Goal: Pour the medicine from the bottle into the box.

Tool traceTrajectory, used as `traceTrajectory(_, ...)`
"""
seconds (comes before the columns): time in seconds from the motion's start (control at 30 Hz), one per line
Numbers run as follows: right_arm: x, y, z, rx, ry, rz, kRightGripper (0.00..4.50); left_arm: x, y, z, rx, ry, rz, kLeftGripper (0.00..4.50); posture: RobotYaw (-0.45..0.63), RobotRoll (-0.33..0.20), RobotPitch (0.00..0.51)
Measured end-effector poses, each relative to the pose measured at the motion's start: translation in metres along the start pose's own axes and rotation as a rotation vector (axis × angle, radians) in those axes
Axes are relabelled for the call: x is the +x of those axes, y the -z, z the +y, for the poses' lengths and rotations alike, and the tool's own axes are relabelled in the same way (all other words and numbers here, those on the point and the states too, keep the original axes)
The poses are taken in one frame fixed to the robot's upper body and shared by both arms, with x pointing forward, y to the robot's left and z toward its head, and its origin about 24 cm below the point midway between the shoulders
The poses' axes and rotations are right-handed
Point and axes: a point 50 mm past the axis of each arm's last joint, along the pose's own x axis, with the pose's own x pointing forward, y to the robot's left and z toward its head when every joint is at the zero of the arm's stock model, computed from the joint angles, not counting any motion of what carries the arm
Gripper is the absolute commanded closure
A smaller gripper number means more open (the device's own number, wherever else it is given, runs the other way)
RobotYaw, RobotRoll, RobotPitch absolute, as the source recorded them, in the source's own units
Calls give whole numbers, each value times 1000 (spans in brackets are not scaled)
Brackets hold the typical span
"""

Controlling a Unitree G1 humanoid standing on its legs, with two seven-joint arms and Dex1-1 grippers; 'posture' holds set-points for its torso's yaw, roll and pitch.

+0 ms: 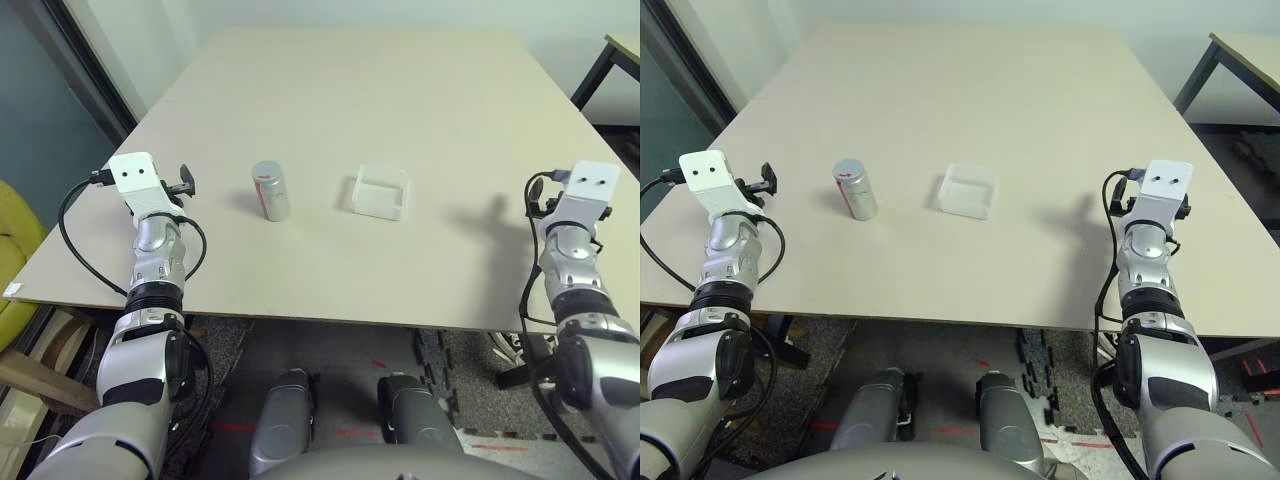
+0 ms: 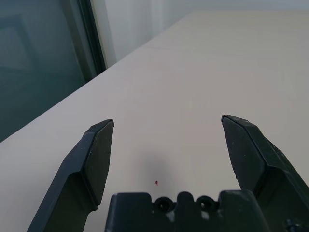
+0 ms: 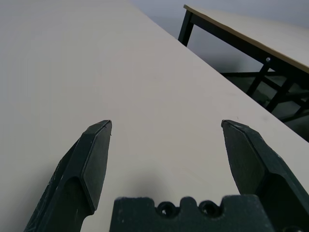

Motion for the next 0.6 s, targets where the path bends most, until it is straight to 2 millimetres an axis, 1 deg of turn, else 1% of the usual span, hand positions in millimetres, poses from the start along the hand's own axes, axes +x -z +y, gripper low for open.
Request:
traceTrajectory(0.2,1,-1,-2,-5,-1,-4,0,2,-3,-6,-15,59,-7,14,-36,0,54)
traceTrajectory(0.37,3,-5,-6,-15,-34,-15,0,0,-3,-11,-37,191,-15,14,-33,0,60)
traceTrajectory(0.43,4,-7,-5,-12,-80,-19,0,-3,-4,-13,-29,256,-25,14,-39,0,57)
traceTrajectory(0.53,4,-13,5,-13,-233,-40,0,-8,-1,-7,-16,332,-24,14,-42,0,59)
traceTrajectory(0.6,5,-21,15,-9,-360,-65,0,-12,0,0,-7,377,-16,14,-37,0,71)
